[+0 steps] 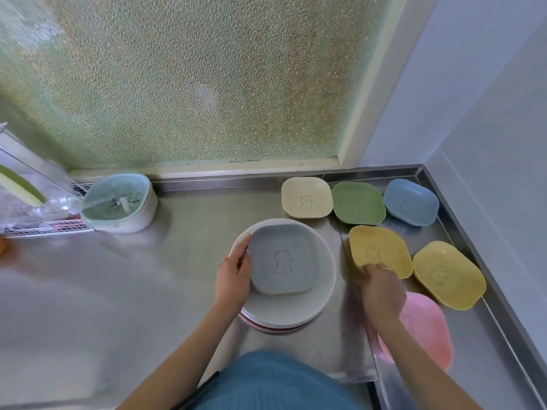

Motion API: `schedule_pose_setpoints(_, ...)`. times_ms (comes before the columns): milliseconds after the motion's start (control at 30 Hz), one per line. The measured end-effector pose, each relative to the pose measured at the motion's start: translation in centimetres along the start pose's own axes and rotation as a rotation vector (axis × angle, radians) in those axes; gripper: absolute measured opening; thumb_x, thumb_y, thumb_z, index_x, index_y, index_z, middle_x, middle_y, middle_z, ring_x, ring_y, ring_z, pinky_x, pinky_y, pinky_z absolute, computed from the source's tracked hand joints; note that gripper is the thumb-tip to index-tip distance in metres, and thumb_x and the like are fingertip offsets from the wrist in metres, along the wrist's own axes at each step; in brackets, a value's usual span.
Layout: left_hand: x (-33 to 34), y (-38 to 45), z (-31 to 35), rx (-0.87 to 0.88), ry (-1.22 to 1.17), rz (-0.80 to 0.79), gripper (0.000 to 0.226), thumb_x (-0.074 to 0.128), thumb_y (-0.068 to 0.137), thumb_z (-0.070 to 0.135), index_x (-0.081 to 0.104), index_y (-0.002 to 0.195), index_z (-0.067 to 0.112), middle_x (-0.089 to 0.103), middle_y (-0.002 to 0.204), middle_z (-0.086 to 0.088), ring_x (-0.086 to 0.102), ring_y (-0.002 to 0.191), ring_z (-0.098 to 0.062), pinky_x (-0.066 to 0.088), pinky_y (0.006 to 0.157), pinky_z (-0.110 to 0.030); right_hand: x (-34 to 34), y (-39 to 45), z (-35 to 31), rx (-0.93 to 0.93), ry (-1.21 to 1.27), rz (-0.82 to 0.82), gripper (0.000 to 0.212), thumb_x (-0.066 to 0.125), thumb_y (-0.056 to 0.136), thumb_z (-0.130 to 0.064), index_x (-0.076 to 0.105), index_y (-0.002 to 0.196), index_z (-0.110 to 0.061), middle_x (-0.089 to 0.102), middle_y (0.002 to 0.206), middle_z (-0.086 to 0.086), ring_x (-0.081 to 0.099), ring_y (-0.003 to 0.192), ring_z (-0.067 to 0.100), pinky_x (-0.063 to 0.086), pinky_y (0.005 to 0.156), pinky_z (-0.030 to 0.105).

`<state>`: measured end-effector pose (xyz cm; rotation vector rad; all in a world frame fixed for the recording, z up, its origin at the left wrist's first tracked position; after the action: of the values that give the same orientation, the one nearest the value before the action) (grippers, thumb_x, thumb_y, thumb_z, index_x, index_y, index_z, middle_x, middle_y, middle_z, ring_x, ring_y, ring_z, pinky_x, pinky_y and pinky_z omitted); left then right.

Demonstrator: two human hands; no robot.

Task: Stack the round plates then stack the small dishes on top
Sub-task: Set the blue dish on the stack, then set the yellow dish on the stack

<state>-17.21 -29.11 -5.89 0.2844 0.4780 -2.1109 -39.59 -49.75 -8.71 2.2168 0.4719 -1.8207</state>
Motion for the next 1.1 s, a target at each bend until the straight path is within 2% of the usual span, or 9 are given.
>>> schedule_pose_setpoints(133, 0.1, -0.3, 0.0, -0.015, -0.014, 0.021, 0.039, 0.041, 0.097, 0.018, 0.053, 0.128, 0.036, 0.054, 0.083, 0.026, 0.052, 0.076, 0.002, 0.043, 0.070, -0.019, -2.9, -1.6, -2.2, -0.125, 0.221, 0.190, 0.018, 0.055, 0.087, -0.010, 0.070, 0.095, -0.017, 0.069, 0.094, 0.005, 0.061, 0.083, 0.030, 0.040, 0.059, 0.027)
schedule_pose_setpoints(267, 0.0, -0.2, 0.0, -0.055, -0.116, 0.022, 0.038, 0.044, 0.094, 0.014, 0.058, 0.125, 0.033, 0.062, 0.097, 0.025, 0.054, 0.086, 0.009, 0.044, 0.082, -0.019, -4.1, -4.1, -5.8, -0.387, 0.440, 0.307, 0.020, 0.050, 0.087, -0.017, 0.069, 0.091, -0.011, 0.069, 0.093, 0.004, 0.059, 0.085, 0.019, 0.041, 0.064, 0.019)
schedule_pose_setpoints(400, -0.3, 0.1, 0.0, -0.134, -0.247, 0.009, 0.033, 0.047, 0.093, 0.014, 0.063, 0.121, 0.024, 0.066, 0.120, 0.006, 0.060, 0.108, -0.008, 0.043, 0.099, -0.029, -4.1, -5.4, -7.7, -0.604, 0.577, 0.262, 0.022, 0.048, 0.089, -0.018, 0.065, 0.097, -0.006, 0.066, 0.108, 0.009, 0.056, 0.100, 0.012, 0.045, 0.084, 0.017)
schedule_pose_setpoints(500, -0.4, 0.0, 0.7, -0.182, -0.332, -0.016, 0.030, 0.045, 0.094, 0.025, 0.068, 0.114, 0.022, 0.069, 0.113, 0.001, 0.063, 0.105, -0.014, 0.047, 0.092, -0.029, -3.5, -5.6, -8.1, -0.697, 0.529, 0.140, 0.021, 0.047, 0.089, -0.020, 0.062, 0.100, -0.011, 0.061, 0.121, 0.004, 0.055, 0.109, 0.013, 0.052, 0.085, 0.024)
schedule_pose_setpoints(667, -0.2, 0.0, 1.1, -0.171, -0.319, -0.035, 0.026, 0.046, 0.092, 0.037, 0.070, 0.102, 0.033, 0.070, 0.106, 0.010, 0.062, 0.103, -0.008, 0.046, 0.087, -0.027, -2.5, -5.6, -7.4, -0.603, 0.562, -0.047, 0.030, 0.049, 0.087, -0.013, 0.059, 0.114, -0.019, 0.043, 0.143, -0.008, 0.049, 0.120, 0.008, 0.046, 0.090, 0.024)
schedule_pose_setpoints(800, 0.3, 0.0, 0.9, -0.105, -0.208, -0.040, 0.037, 0.047, 0.094, 0.021, 0.054, 0.130, 0.027, 0.057, 0.122, 0.017, 0.055, 0.100, 0.003, 0.038, 0.087, -0.014, -2.5, -5.2, -7.8, -0.456, 0.636, -0.151, 0.050, 0.039, 0.092, -0.019, 0.034, 0.142, -0.026, 0.044, 0.145, -0.002, 0.048, 0.126, 0.011, 0.043, 0.097, 0.027)
schedule_pose_setpoints(867, 0.4, 0.0, 0.7, -0.083, -0.134, -0.033, 0.042, 0.044, 0.095, 0.015, 0.049, 0.134, 0.027, 0.060, 0.110, 0.016, 0.052, 0.081, 0.007, 0.038, 0.073, -0.008, -2.2, -4.9, -8.3, -0.426, 0.594, -0.168, 0.051, 0.039, 0.096, -0.022, 0.027, 0.146, -0.023, 0.051, 0.139, 0.002, 0.056, 0.116, 0.017, 0.045, 0.091, 0.028)
schedule_pose_setpoints(933, 0.5, 0.0, 0.5, -0.052, -0.056, -0.038, 0.044, 0.042, 0.095, 0.014, 0.046, 0.136, 0.030, 0.058, 0.083, 0.008, 0.046, 0.061, -0.005, 0.038, 0.060, -0.014, -2.0, -4.8, -8.6, -0.445, 0.526, -0.127, 0.050, 0.039, 0.096, -0.024, 0.029, 0.145, -0.020, 0.052, 0.139, 0.001, 0.058, 0.113, 0.018, 0.044, 0.086, 0.023)
schedule_pose_setpoints(1100, 0.5, 0.1, 0.0, 0.010, 0.036, -0.040, 0.045, 0.041, 0.096, 0.013, 0.043, 0.138, 0.031, 0.039, 0.067, -0.005, 0.033, 0.056, -0.013, 0.032, 0.048, -0.013, -1.6, -5.3, -8.8, -0.422, 0.500, -0.079, 0.050, 0.042, 0.097, -0.016, 0.031, 0.145, -0.020, 0.038, 0.148, -0.002, 0.059, 0.113, 0.019, 0.049, 0.085, 0.029)
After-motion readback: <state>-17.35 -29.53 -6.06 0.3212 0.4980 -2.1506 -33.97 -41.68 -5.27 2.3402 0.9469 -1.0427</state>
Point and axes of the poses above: each hand's wrist, its own y-axis towards the middle knuckle, its own x-axis out of the palm, z = x × y, the point moved 5 cm from there along y, towards the middle knuckle
